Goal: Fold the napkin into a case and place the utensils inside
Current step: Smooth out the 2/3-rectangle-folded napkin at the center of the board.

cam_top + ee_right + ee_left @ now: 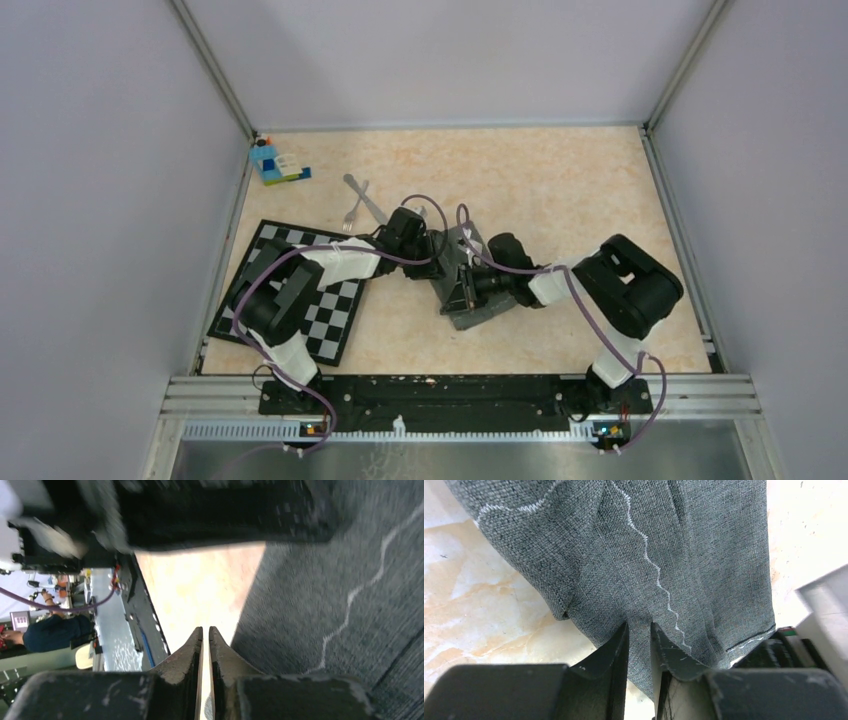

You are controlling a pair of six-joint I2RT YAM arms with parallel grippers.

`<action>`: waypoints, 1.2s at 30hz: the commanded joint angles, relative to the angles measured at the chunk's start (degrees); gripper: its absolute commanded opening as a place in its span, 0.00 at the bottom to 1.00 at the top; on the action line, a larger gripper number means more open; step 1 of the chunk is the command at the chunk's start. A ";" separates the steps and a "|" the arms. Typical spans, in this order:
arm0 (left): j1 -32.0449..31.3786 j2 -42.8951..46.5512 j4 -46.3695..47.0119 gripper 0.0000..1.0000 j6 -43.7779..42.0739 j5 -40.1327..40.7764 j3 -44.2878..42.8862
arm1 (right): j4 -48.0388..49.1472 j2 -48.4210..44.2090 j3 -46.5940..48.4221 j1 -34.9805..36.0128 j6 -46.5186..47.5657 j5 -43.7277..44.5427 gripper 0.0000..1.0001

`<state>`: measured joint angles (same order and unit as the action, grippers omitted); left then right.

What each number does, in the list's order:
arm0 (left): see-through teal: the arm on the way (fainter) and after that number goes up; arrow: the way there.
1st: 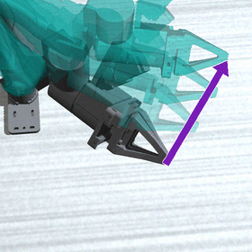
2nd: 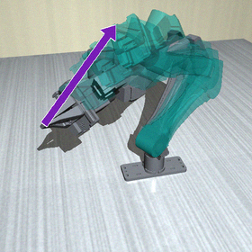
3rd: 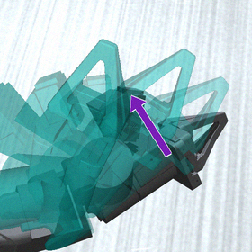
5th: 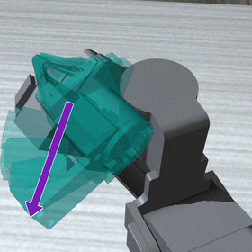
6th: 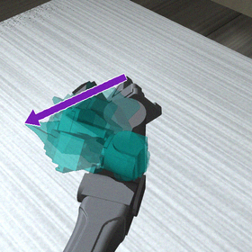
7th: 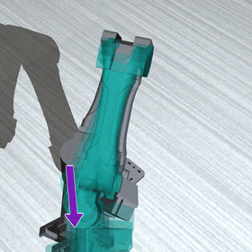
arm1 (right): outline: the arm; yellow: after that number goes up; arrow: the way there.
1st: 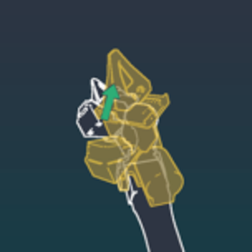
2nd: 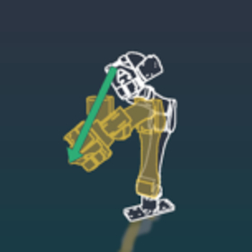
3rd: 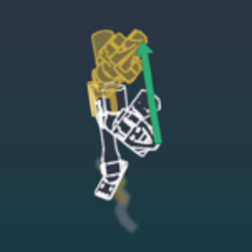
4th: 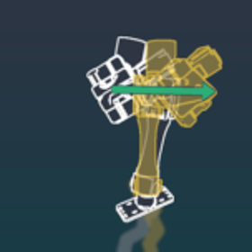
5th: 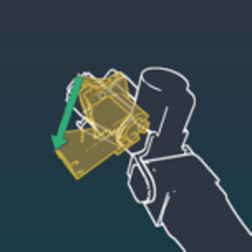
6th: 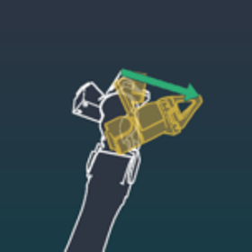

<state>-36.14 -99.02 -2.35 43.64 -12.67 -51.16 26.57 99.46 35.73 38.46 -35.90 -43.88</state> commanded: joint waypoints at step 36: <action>-9.38 9.69 -13.31 0.77 -10.58 -0.79 -8.48 | -10.84 -22.00 -16.47 -17.84 -2.67 4.76 0.17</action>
<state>-40.03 -92.01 -14.72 31.09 -14.44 -60.58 8.12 78.11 20.60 14.04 -33.43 -37.23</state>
